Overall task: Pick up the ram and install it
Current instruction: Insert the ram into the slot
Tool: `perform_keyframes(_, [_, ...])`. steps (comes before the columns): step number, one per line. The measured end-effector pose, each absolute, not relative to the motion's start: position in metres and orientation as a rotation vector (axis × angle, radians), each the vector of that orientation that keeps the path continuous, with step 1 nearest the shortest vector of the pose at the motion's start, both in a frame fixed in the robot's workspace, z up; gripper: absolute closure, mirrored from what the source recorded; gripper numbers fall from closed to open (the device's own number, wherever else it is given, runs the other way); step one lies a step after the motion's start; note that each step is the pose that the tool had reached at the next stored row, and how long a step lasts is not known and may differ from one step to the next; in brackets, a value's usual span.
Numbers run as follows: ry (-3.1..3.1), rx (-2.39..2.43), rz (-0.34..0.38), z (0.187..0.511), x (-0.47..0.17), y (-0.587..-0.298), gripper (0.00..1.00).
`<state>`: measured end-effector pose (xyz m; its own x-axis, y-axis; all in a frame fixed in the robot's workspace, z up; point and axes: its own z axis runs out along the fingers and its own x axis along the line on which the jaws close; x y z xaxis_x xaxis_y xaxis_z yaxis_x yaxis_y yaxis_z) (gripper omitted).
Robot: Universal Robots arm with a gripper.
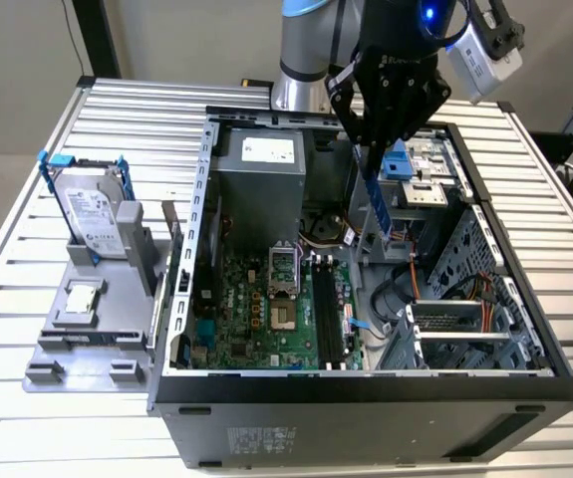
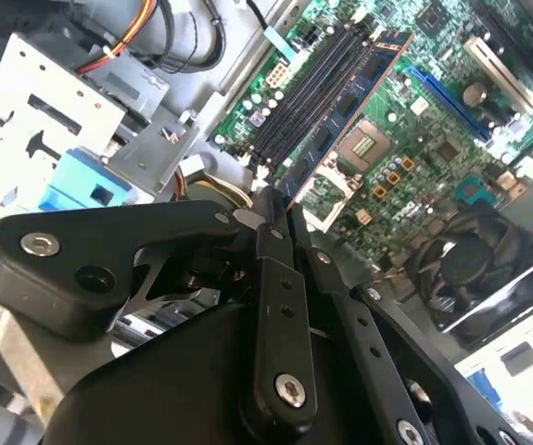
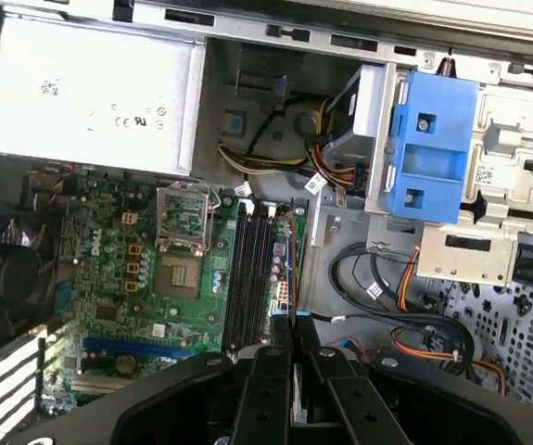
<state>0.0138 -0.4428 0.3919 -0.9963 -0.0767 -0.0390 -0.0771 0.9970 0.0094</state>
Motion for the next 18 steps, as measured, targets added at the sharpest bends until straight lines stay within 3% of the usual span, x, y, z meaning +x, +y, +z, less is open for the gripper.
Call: perform_keyframes(18, [3.101,0.074,0.013,0.39,0.014,-0.4428,1.0])
